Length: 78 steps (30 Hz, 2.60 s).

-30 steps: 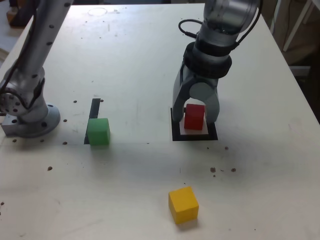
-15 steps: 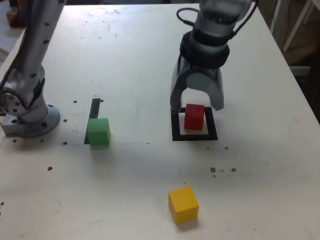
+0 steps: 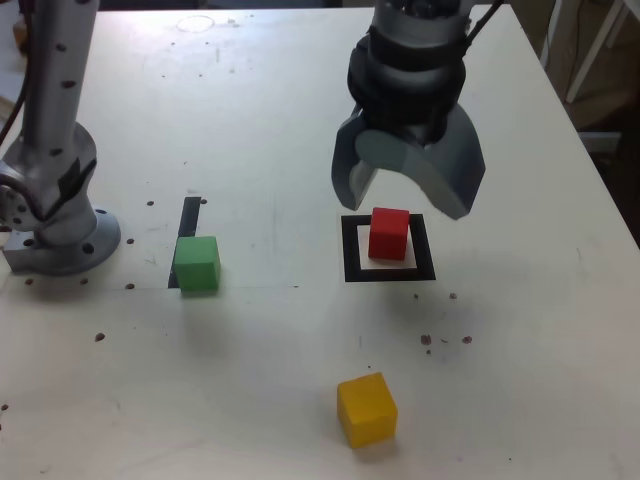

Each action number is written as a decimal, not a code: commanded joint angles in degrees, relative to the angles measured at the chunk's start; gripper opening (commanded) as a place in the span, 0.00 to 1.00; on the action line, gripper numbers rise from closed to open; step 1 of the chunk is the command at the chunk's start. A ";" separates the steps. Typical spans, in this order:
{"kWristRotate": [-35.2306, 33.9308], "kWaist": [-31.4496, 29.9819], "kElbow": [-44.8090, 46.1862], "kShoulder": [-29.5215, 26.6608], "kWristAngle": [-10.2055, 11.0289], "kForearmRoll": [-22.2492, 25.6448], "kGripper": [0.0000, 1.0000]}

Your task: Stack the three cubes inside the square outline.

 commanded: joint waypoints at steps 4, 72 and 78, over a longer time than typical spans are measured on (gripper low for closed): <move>3.35 -6.59 -2.94 0.16 1.13 0.59 0.99; 11.81 -24.25 -2.01 13.60 0.35 -3.12 0.91; 12.13 -24.35 -2.11 13.98 -0.32 -3.50 0.86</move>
